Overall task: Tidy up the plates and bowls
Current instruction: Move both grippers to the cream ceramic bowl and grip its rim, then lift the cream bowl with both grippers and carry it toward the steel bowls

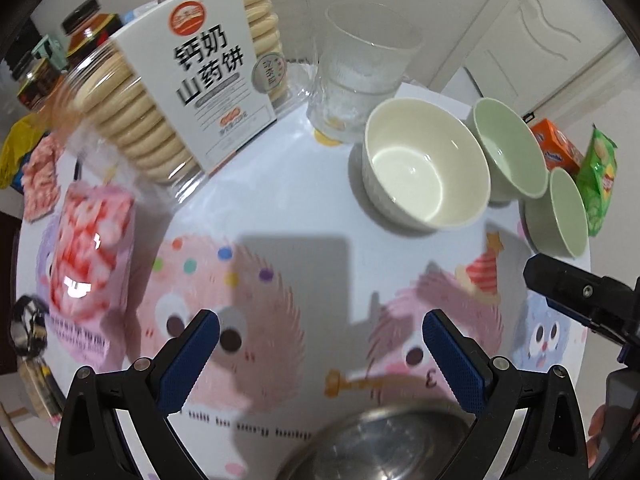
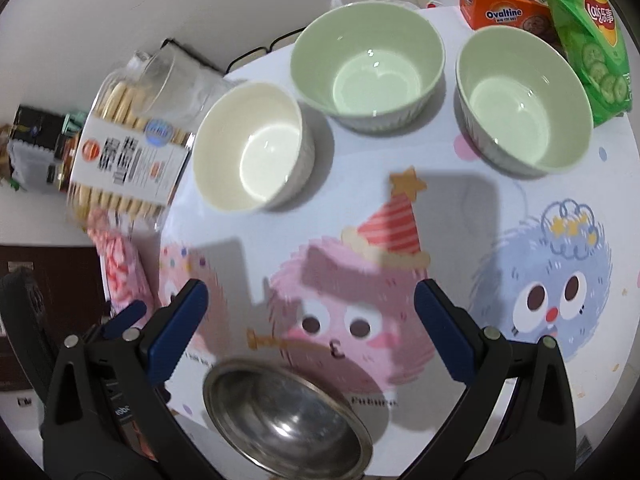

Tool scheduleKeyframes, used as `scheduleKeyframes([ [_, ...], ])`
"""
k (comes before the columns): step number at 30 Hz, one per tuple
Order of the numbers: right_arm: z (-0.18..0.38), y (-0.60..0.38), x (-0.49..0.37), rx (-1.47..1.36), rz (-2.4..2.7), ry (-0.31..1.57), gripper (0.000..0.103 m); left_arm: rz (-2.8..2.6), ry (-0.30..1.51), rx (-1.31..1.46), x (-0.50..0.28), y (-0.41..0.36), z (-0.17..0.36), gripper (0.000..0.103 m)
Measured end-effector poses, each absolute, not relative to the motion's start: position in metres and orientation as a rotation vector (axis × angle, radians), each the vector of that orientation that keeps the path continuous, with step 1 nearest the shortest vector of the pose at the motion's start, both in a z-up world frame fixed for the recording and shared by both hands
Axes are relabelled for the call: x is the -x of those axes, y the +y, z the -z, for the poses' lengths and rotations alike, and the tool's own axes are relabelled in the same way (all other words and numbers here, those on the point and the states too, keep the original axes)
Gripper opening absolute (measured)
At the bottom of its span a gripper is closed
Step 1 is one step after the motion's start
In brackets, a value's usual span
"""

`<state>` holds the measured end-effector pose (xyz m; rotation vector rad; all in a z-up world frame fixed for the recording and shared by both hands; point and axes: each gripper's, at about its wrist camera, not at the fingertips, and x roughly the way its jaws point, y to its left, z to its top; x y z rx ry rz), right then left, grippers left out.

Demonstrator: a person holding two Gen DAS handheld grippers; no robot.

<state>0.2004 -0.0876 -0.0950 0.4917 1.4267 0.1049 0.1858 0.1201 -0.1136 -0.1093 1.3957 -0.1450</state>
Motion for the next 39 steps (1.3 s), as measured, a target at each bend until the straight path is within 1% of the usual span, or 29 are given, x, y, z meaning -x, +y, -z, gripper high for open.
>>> scheduleKeyframes([
  [4,0.100,-0.091,-0.219,-0.530,-0.065,1.421,0.103,0.138,1.402,0.127,-0.210,0.123,0.117,0.103],
  [10,0.113,-0.094,-0.239,-0.606,-0.009,1.416,0.103,0.112,1.416,0.227,-0.242,0.130,0.125,0.103],
  [17,0.128,-0.092,-0.252,-0.661,0.014,1.413,0.103,0.081,1.419,0.231,-0.268,0.124,0.139,0.103],
  [20,0.132,-0.090,-0.256,-0.654,0.022,1.405,0.102,0.073,1.422,0.240,-0.276,0.121,0.145,0.100],
  [21,0.133,-0.090,-0.257,-0.658,0.024,1.406,0.100,0.070,1.426,0.243,-0.278,0.120,0.147,0.095],
  [22,0.135,-0.091,-0.258,-0.666,0.024,1.410,0.092,0.070,1.431,0.250,-0.280,0.119,0.149,0.090],
  [23,0.137,-0.093,-0.257,-0.675,0.024,1.413,0.088,0.068,1.436,0.259,-0.281,0.117,0.151,0.087],
  [25,0.141,-0.093,-0.257,-0.673,0.033,1.420,0.071,0.062,1.443,0.268,-0.284,0.114,0.155,0.074],
  [27,0.144,-0.093,-0.259,-0.678,0.027,1.421,0.068,0.075,1.447,0.293,-0.286,0.113,0.157,0.071],
  [29,0.147,-0.093,-0.260,-0.694,0.018,1.414,0.067,0.088,1.449,0.335,-0.289,0.115,0.159,0.067],
  [31,0.148,-0.093,-0.261,-0.693,0.006,1.411,0.061,0.098,1.446,0.356,-0.291,0.115,0.160,0.057],
  [32,0.149,-0.094,-0.260,-0.693,0.002,1.412,0.060,0.102,1.445,0.363,-0.293,0.114,0.161,0.054],
  [33,0.150,-0.095,-0.259,-0.691,0.004,1.412,0.059,0.103,1.445,0.366,-0.294,0.114,0.160,0.045],
  [34,0.151,-0.096,-0.259,-0.687,0.009,1.408,0.053,0.105,1.444,0.369,-0.294,0.113,0.161,0.039],
  [35,0.152,-0.097,-0.259,-0.681,0.009,1.404,0.047,0.115,1.442,0.379,-0.295,0.112,0.161,0.036],
  [36,0.153,-0.097,-0.261,-0.667,0.010,1.408,0.038,0.118,1.442,0.381,-0.297,0.109,0.161,0.033],
  [37,0.154,-0.098,-0.262,-0.662,0.008,1.411,0.035,0.122,1.440,0.380,-0.297,0.108,0.161,0.032],
  [38,0.155,-0.099,-0.263,-0.666,0.000,1.412,0.035,0.127,1.441,0.374,-0.301,0.103,0.162,0.031],
  [39,0.156,-0.098,-0.265,-0.665,-0.001,1.414,0.035,0.132,1.443,0.373,-0.304,0.098,0.162,0.028],
])
